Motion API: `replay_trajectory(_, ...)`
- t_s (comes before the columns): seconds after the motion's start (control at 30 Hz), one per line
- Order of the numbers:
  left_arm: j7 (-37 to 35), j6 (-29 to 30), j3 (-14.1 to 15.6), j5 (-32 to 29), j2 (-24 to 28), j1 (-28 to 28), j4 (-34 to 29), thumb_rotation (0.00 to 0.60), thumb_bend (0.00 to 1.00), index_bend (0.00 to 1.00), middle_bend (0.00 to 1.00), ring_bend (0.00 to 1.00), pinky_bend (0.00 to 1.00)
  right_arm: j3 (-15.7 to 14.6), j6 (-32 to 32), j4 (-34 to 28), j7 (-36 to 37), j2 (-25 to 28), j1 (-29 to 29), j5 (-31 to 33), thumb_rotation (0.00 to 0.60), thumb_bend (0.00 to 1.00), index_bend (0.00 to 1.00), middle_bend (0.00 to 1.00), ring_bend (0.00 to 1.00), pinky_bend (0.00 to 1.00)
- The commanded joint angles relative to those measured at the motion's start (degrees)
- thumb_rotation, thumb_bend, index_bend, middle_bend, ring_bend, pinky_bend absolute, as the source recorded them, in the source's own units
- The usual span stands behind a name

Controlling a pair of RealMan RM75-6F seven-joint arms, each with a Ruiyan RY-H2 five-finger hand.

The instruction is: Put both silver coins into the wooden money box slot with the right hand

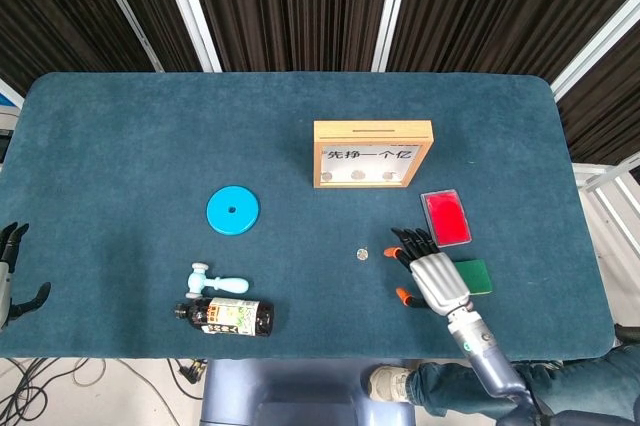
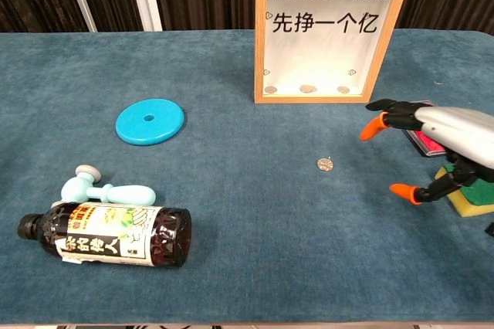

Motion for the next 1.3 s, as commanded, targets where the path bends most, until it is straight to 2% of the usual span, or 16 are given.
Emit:
replay_trajectory(0.03,0.2,-0.3,0.1,-0.2,0.1,-0.1,0.0,0.600,0.30,0.05,0.00,0.00,0.00,1.8,-2.7,1.8,-0.8,-1.9,1.3,1.6,0.600,0.37,0.29,0.02,0.00,0.00)
replay_trajectory(0.53,0.6,-1.1,0.2,-1.2,0.6,-0.3,-0.6,0.600,0.30,0.05,0.00,0.00,0.00,6.7,-10.2,9.0,-1.5,-7.5,4.8,5.8,0.600,0.37,0.38,0.02,0.00,0.00)
replay_trajectory(0.9,0.8,-1.2,0.2,-1.4,0.7,-0.5,-0.7,0.600,0.30,0.05,0.00,0.00,0.00,7.7,-12.2,11.5,-1.7,-9.0,5.4,6.5,0.600,0.39,0.38,0.02,0.00,0.00)
replay_trajectory(1.3,1.0,-1.3,0.3,-1.5,0.7,-0.6,-0.7,0.600,0.30,0.05,0.00,0.00,0.00,8.3,-12.0,11.6,-1.6,-9.4,5.3,5.9,0.600,0.39,0.40,0.02,0.00,0.00)
